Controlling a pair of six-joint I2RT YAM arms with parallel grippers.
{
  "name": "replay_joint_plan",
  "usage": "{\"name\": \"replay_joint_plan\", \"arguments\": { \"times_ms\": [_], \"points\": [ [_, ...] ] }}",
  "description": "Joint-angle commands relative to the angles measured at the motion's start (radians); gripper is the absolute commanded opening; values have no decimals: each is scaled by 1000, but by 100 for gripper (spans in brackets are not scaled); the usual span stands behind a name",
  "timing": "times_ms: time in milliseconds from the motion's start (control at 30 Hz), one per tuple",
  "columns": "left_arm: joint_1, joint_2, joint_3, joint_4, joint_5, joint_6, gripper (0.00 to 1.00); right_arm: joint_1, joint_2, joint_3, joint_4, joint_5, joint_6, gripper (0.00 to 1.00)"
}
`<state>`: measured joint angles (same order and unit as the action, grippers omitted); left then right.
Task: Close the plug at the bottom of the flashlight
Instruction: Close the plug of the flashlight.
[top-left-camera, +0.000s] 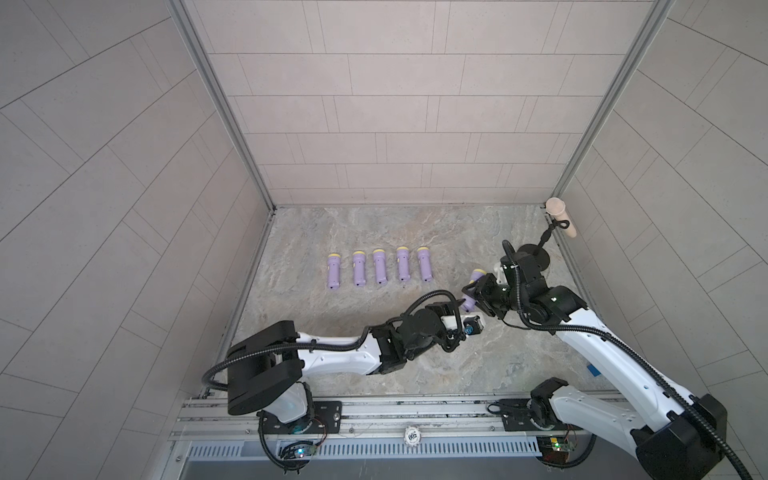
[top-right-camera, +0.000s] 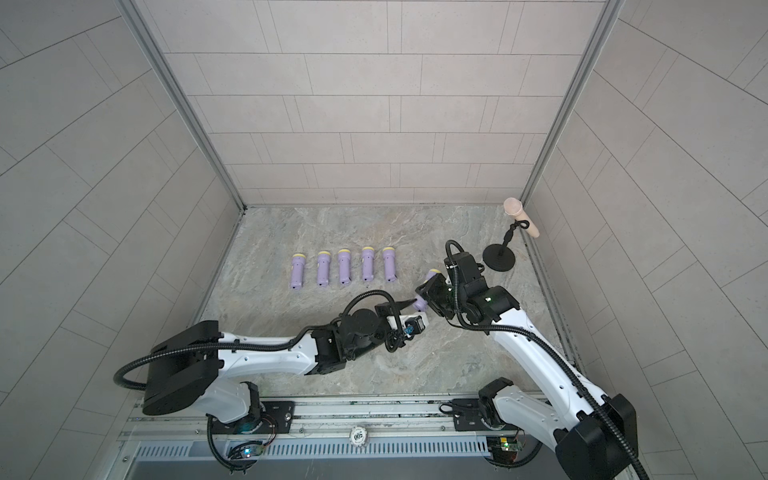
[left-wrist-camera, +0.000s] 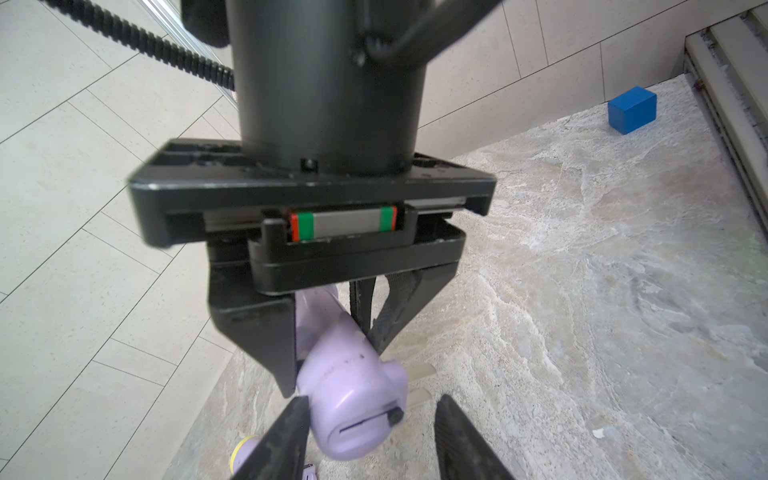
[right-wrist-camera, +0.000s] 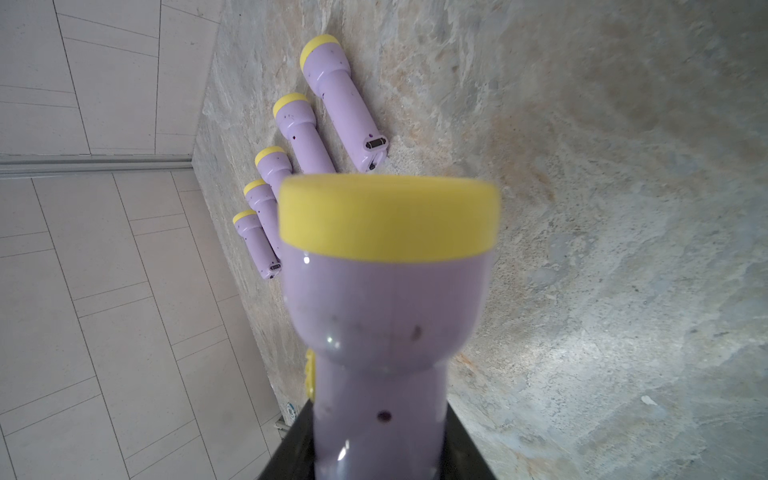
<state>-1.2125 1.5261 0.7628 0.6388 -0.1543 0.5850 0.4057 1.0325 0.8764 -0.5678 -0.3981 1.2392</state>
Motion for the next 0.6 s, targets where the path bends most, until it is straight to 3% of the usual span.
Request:
{"name": "replay_joint_plan", "arguments": {
  "times_ms": [0, 567],
  "points": [
    [-9, 12, 21, 15, 3, 26, 52, 8, -17, 3, 31, 2, 19, 0],
    [-10, 19, 21, 17, -8, 32, 49, 13, -22, 15, 28, -7, 27, 0]
  ]
}}
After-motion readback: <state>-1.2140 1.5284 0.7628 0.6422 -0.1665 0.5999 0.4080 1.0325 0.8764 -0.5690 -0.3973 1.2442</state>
